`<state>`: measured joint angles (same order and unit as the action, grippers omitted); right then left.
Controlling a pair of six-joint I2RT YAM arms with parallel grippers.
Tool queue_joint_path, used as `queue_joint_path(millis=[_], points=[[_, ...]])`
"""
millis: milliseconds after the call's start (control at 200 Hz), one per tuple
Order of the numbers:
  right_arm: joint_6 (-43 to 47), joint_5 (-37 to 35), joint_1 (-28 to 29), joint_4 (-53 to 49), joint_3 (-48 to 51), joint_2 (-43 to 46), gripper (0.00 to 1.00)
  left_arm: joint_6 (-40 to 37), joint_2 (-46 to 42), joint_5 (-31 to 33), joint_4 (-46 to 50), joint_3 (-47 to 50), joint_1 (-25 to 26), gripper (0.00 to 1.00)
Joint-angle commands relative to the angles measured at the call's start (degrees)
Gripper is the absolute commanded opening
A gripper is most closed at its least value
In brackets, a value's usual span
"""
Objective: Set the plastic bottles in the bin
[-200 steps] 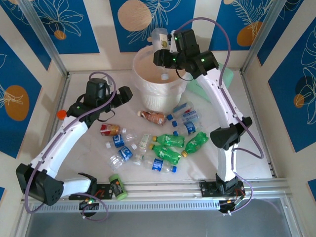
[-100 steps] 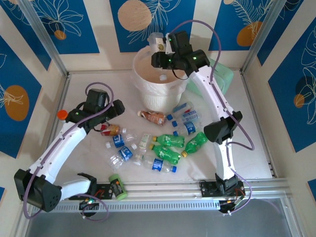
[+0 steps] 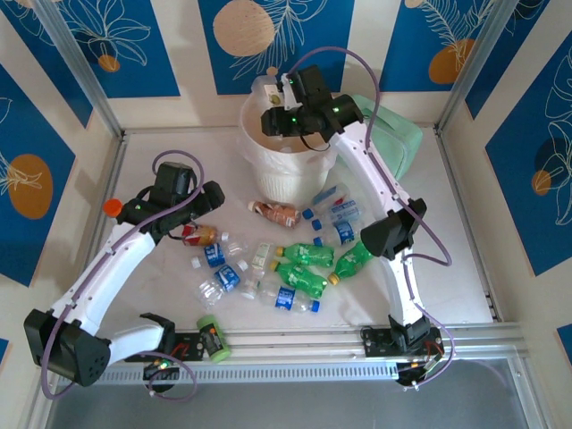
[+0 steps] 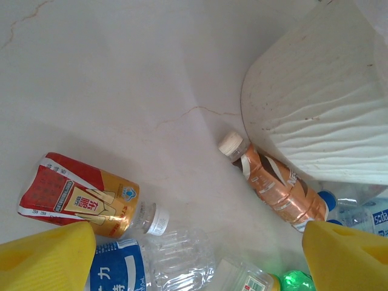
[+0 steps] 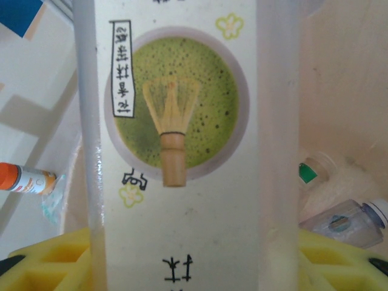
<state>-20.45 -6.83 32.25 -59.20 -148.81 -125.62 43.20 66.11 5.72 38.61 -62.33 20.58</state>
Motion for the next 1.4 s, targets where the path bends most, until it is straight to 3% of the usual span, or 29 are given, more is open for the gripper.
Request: queue_joint_path(millis=[0,230,455,585,870,965,1130,1391], points=[[1.0,3.18,1.65,-1.99,-1.76,-0.11,0.48,0.87,0.31,0.74,0.28,0.89,-0.7,0.87],[0.12,4.92,3.14,-2.68,-0.89,1.23,0.48,1.18,1.0,0.52,-0.2,0.93,-0.71,0.87],[-1.43,-4.48,1.62,-4.76,-1.92,1.34,0.48,1.69,1.7,0.74,0.39,0.62,-0.8,0.87],[-2.18,-4.2,-0.9,-5.3,1.18,2.1,0.48,2.15,1.59,1.14,0.93,0.96,-0.99,0.88],[-0.67,-6.07,-0.69,-4.76,3.99,0.92,0.5,2.94,1.47,1.05,1.07,1.69,-1.32,0.88],[-0.79,-6.7,-0.81,-5.22,3.88,0.22,0.54,2.87,1.33,1.13,1.34,1.77,-1.41,0.88],[-0.65,-6.62,-0.64,-5.23,3.47,0.77,0.73,2.85,0.96,1.38,1.64,2.1,-1.46,0.88],[-0.48,-7.52,-0.43,-6.5,-0.56,2.33,0.82,3.27,0.63,1.56,2.05,2.26,-1.55,0.88]])
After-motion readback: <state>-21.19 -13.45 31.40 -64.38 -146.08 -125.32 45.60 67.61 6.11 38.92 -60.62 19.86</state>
